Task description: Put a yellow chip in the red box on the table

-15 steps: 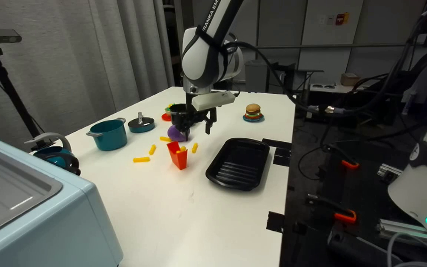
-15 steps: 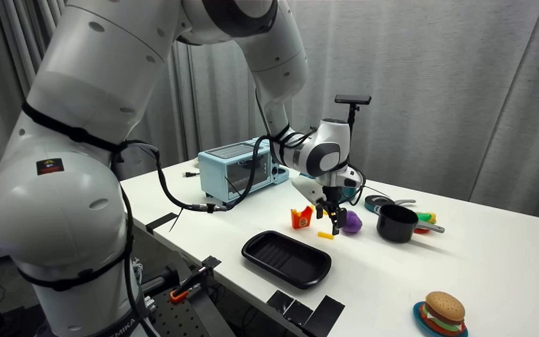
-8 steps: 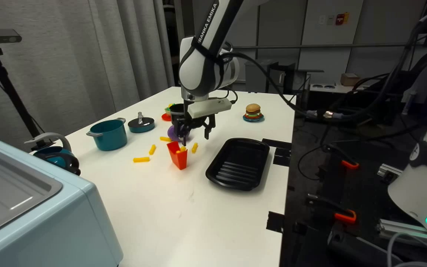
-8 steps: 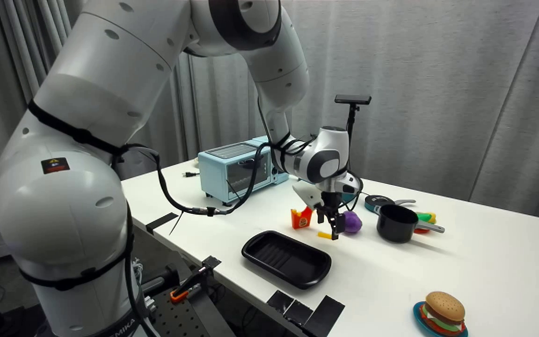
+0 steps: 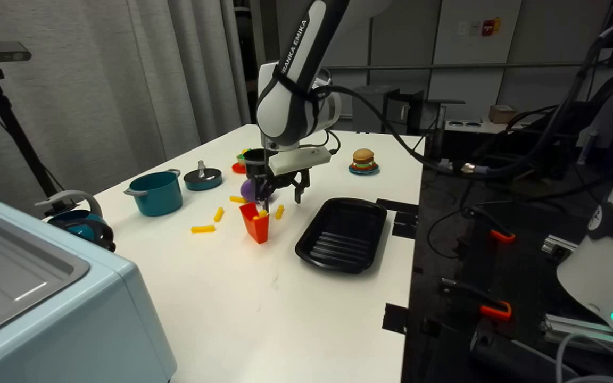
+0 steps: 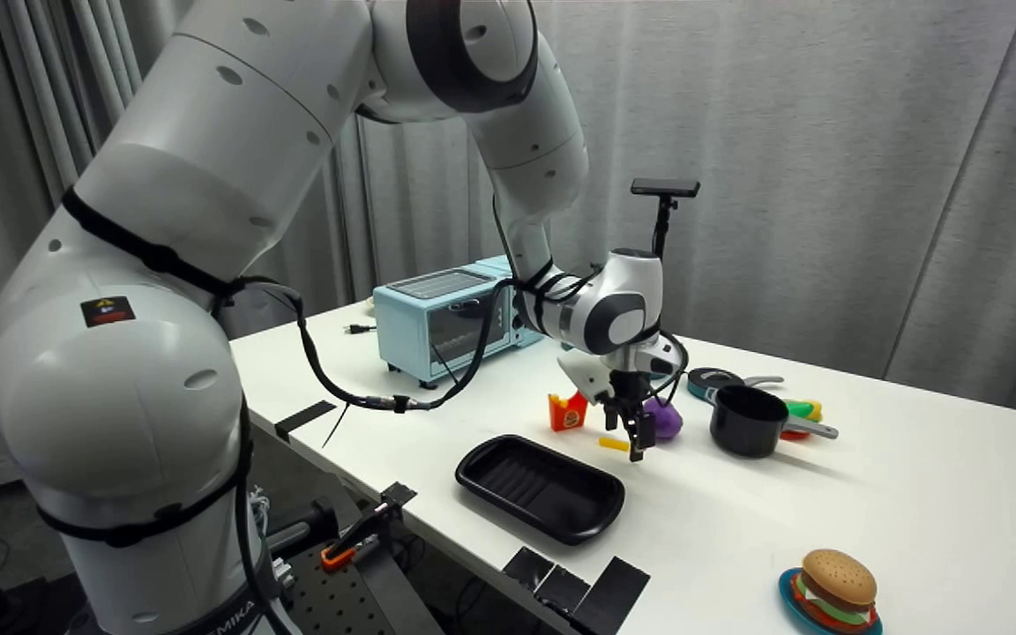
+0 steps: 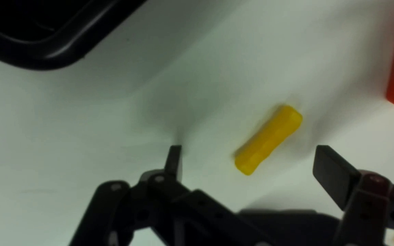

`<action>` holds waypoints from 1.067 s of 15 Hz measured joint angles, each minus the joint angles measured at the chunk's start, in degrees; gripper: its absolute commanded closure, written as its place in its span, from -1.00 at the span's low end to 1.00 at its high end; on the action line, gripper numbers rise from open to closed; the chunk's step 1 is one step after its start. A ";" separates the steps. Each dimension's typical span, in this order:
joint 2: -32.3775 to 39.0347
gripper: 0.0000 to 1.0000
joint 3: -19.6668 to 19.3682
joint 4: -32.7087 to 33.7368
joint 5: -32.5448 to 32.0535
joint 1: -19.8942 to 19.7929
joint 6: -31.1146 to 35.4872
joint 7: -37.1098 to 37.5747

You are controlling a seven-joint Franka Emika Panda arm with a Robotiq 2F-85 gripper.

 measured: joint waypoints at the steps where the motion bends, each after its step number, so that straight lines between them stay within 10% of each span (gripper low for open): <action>1: 0.20 -0.40 -0.06 0.14 0.02 0.01 0.00 0.07; 10: 0.75 0.92 -0.33 1.28 0.36 0.34 0.00 0.76; 16: 0.57 0.93 -0.47 1.51 0.49 0.80 0.10 1.45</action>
